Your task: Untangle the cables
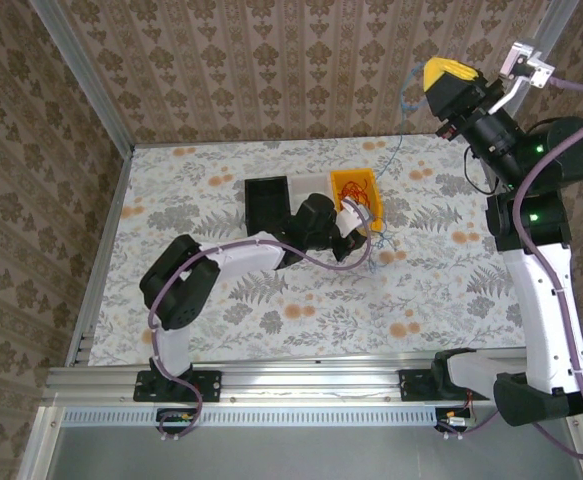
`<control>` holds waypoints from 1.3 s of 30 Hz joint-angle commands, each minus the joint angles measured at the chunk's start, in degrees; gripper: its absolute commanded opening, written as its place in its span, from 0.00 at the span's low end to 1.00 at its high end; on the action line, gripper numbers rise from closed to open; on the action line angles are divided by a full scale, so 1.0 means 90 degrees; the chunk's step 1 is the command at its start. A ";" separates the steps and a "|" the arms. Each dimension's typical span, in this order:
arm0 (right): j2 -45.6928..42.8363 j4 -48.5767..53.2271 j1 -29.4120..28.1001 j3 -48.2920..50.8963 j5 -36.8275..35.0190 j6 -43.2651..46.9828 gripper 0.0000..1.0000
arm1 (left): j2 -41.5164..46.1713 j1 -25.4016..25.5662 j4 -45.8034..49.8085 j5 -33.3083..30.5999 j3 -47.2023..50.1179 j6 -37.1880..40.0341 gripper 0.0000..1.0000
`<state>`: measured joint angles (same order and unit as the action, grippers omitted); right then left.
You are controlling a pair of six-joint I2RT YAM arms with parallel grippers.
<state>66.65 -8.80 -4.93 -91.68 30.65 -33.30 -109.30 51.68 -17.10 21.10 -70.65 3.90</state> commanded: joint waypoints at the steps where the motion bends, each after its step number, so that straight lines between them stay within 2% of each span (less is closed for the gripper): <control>1: -0.0047 0.0063 -0.0029 0.0155 -0.0072 -0.0029 0.10 | -0.0154 -0.0230 -0.0429 -0.0004 0.0263 -0.0455 0.00; 6: -0.0110 0.0497 -0.0019 0.0274 -0.0298 0.0319 0.10 | -0.0159 -0.0536 -0.1014 -0.0126 0.0791 -0.1208 0.00; 11: -0.0167 0.0990 0.0001 0.0397 -0.0718 0.0682 0.10 | 0.0354 -0.0540 -0.0288 -0.0820 0.1411 -0.0978 0.00; 16: -0.0339 0.1644 0.0045 0.0573 -0.1994 0.1185 0.10 | 0.1410 -0.0588 0.0344 -0.1487 0.2666 -0.0803 0.00; 20: -0.0457 0.1891 0.0208 0.0623 -0.2846 0.1433 0.09 | 0.1976 -0.0770 0.0807 -0.1807 0.3560 -0.1154 0.00; 29: -0.0713 0.1813 0.0711 0.0959 -0.3989 0.1077 0.09 | 0.1831 -0.1080 0.0918 -0.2979 0.4412 -0.2492 0.00; 32: -0.0757 0.1786 0.1018 0.0955 -0.3793 0.1009 0.10 | 0.1670 -0.1282 0.0740 -0.2940 0.4449 -0.2781 0.00; 39: -0.0357 0.1511 0.1057 0.0629 -0.1697 0.0887 0.11 | 0.1700 -0.1192 0.0207 -0.2403 0.4220 -0.2264 0.00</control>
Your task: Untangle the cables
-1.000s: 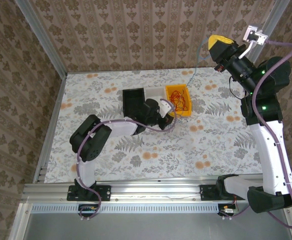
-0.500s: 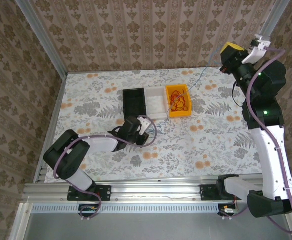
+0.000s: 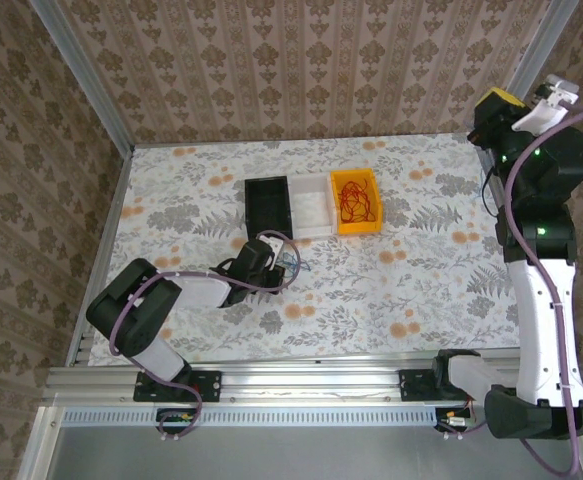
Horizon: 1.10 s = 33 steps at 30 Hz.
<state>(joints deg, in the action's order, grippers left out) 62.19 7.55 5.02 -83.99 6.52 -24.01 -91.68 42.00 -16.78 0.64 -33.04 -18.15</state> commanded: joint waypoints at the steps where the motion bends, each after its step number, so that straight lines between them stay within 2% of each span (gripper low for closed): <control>1: 0.0198 -0.0363 -0.0085 -0.0269 0.1112 -0.0167 0.11 | -0.0203 -0.0118 0.0138 -0.0057 -0.0003 0.0286 0.00; 8: 0.0600 -0.0832 -0.0486 -0.0668 0.1705 -0.0288 0.13 | -0.0048 -0.0182 0.0308 -0.0140 -0.0261 0.0376 0.00; 12: 0.1026 -0.1091 -0.0980 -0.0816 0.1795 -0.0408 0.13 | -0.0068 -0.0179 0.0289 -0.0119 -0.0284 0.0369 0.00; 15: 0.1398 -0.0893 -0.1383 -0.1013 0.1767 -0.0211 0.13 | -0.0041 -0.0182 0.0249 -0.0093 -0.0251 0.0395 0.00; 18: 0.1643 -0.0324 -0.1485 -0.1059 0.1440 -0.0120 0.13 | 0.0054 -0.0178 0.0126 -0.0045 -0.0130 0.0416 0.00; 22: 0.1485 0.0357 -0.1466 0.0044 -0.0206 -0.0768 0.15 | 0.0221 -0.0172 -0.0033 -0.0074 0.0054 0.0406 0.00; 25: 0.1444 0.0757 -0.1427 0.1036 -0.0831 -0.1210 0.22 | 0.0274 -0.0192 -0.0081 -0.0067 0.0082 0.0432 0.00; 29: 0.1515 0.0900 -0.1417 0.2131 -0.0817 -0.1564 0.26 | 0.0525 -0.0283 0.0025 0.0632 -0.0161 0.0598 0.00; 31: 0.1553 0.0839 -0.1416 0.2510 -0.0708 -0.1717 0.27 | 0.0818 -0.0322 0.0602 0.1147 -0.0619 0.0773 0.00; 33: 0.1560 0.0722 -0.1417 0.2713 -0.0591 -0.1756 0.27 | 0.1111 -0.0280 0.1246 0.1349 -0.1087 0.0981 0.00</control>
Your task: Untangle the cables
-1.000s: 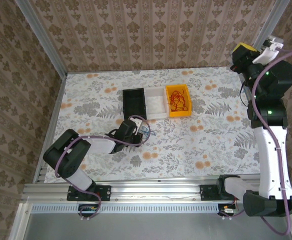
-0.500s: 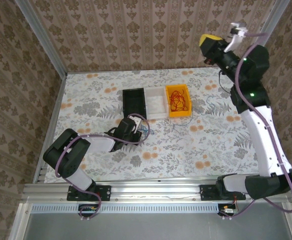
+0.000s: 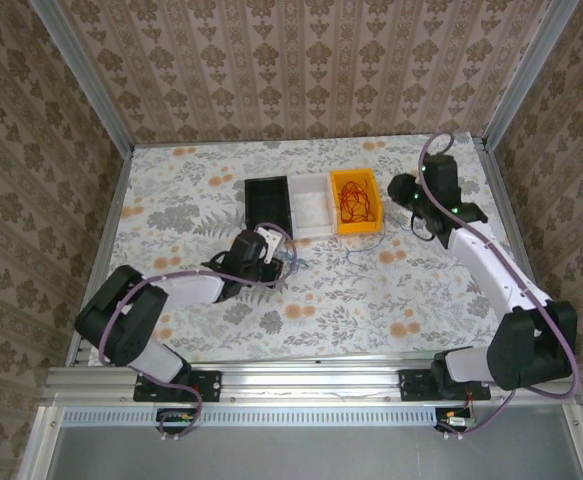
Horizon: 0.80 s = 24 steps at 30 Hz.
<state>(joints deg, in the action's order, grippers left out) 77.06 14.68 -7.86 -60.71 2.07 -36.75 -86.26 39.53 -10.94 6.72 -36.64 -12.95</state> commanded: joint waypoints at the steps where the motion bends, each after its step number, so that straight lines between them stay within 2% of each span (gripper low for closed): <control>1: -0.0093 -0.0091 0.0015 0.0166 -0.0100 -0.0340 0.27 | 0.0642 -0.0044 0.0817 0.0851 -0.0897 0.0409 0.00; 5: -0.0090 -0.0058 0.0023 0.0101 -0.0178 -0.0116 0.27 | 0.0871 -0.0060 0.1260 0.0978 -0.1679 0.0431 0.00; 11: -0.0147 -0.0012 0.0181 -0.0023 -0.0176 0.0174 0.27 | 0.0148 -0.0104 0.1453 0.0745 -0.3076 0.0551 0.00; 20: -0.0244 -0.0047 0.0336 0.0043 0.0145 0.0372 0.27 | -0.1966 -0.0139 0.1337 -0.0783 -0.4583 0.0522 0.00; 24: -0.0226 -0.0088 0.0327 0.0260 0.0311 0.0326 0.28 | -0.2680 -0.0154 0.1048 -0.1167 -0.5016 0.0407 0.00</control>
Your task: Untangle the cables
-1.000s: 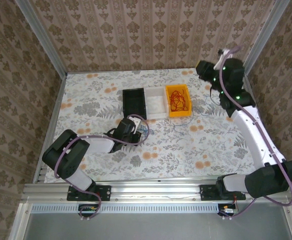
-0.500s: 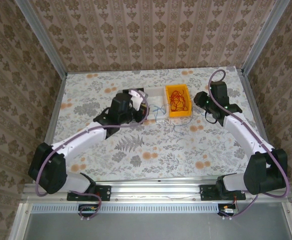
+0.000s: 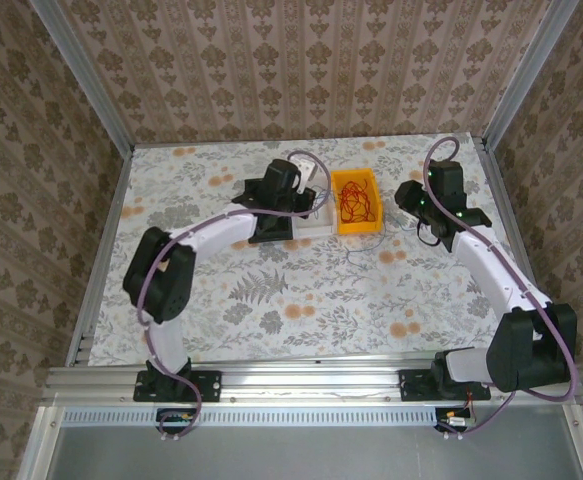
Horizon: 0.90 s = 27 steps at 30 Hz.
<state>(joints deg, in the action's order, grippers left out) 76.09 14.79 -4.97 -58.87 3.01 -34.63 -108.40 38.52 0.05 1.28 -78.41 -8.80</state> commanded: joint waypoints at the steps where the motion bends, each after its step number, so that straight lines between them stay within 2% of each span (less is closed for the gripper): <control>1: -0.0104 -0.0115 0.0006 0.0126 0.0232 0.0070 0.28 | -0.0360 -0.0034 -0.0183 -0.0670 -0.0487 -0.0133 0.00; 2: -0.0072 -0.0122 -0.0002 0.0193 0.0268 0.0055 0.29 | -0.0458 -0.0043 -0.0198 -0.0738 -0.0579 -0.0212 0.00; 3: -0.0006 -0.0130 -0.0013 0.0270 0.0326 0.0042 0.31 | -0.0542 -0.0042 -0.0193 -0.0747 -0.0676 -0.0275 0.05; 5: 0.0155 -0.0081 -0.0041 0.0347 0.0478 -0.0005 0.34 | -0.0609 -0.0042 -0.0190 -0.0739 -0.0795 -0.0409 0.42; 6: 0.0262 -0.0087 -0.0075 0.0378 0.0568 -0.0009 0.36 | -0.0603 -0.0034 -0.0183 -0.0737 -0.0845 -0.0489 0.56; 7: 0.0359 -0.0057 -0.0117 0.0410 0.0603 -0.0009 0.38 | -0.0565 -0.0032 -0.0166 -0.0765 -0.0861 -0.0584 0.65; 8: 0.0537 -0.0026 -0.0157 0.0422 0.0605 -0.0002 0.39 | -0.0514 -0.0032 -0.0176 -0.0766 -0.0860 -0.0653 0.68; 19: 0.1854 -0.0024 -0.0209 0.0488 0.0545 -0.0166 0.39 | 0.0810 -0.0032 -0.0699 -0.1264 0.0733 -0.1361 0.68; 27: 0.2409 -0.0078 -0.0209 0.0388 0.0562 -0.0178 0.37 | 0.1111 -0.0042 -0.0772 -0.1466 0.1358 -0.1686 0.68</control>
<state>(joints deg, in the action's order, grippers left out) 96.49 13.91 -6.79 -54.98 7.77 -35.42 -99.88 38.52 -6.02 -9.82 -67.22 -21.41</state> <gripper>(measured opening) 0.370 0.683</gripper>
